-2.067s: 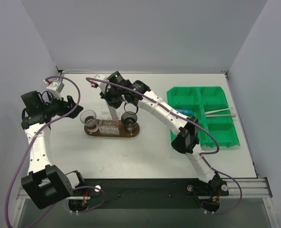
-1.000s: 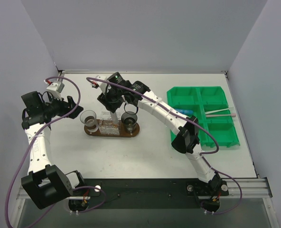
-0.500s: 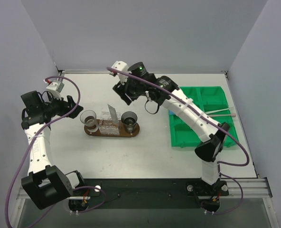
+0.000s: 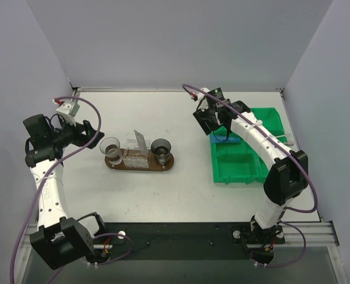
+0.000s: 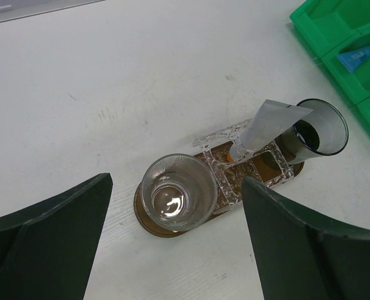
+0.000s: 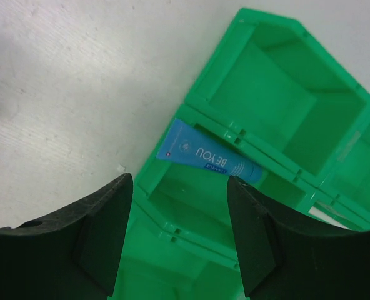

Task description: Prepare toiletry sets of a toothbrush and toothpaste on the tray

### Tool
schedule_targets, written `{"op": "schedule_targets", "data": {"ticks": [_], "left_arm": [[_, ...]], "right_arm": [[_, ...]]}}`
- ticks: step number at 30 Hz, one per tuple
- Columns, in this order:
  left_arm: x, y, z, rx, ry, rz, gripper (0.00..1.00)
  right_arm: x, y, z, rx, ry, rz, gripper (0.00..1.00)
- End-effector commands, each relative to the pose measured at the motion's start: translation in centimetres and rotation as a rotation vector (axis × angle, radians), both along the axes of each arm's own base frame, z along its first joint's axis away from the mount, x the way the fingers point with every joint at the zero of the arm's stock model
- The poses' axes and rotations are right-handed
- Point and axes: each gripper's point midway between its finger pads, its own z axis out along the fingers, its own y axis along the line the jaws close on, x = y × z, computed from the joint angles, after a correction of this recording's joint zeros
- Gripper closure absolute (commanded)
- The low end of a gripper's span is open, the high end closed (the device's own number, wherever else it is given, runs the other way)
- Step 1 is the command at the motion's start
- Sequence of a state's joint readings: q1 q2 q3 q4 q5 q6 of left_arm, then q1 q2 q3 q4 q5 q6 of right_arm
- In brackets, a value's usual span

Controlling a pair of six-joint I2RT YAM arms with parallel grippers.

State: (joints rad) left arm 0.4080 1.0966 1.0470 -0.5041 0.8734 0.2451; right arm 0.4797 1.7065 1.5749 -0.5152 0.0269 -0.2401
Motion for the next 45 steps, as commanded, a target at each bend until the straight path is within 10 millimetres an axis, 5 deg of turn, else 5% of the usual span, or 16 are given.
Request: {"op": "schedule_targets", "data": {"ticks": [1,13,24,45], "left_arm": [[-0.5,-0.5,1.8,0.019,-0.064,-0.042,0.05],[-1.5,-0.8,0.6,0.055,-0.049,-0.061,0.04],[-1.3,-0.4,0.3,0.055,-0.038,-0.046,0.05],[-0.9,-0.2,-0.1,0.048,-0.022,-0.037,0.05]], "right_arm": [[0.4,-1.0,-1.8,-0.096,-0.035,-0.015,0.43],[0.4,-6.3,-6.0,-0.305,0.067,0.06,0.45],[-1.0,-7.3,-9.9,-0.367,0.183,0.165,0.46],[0.9,-8.0,-14.3,-0.403,0.18,0.131,0.47]]}}
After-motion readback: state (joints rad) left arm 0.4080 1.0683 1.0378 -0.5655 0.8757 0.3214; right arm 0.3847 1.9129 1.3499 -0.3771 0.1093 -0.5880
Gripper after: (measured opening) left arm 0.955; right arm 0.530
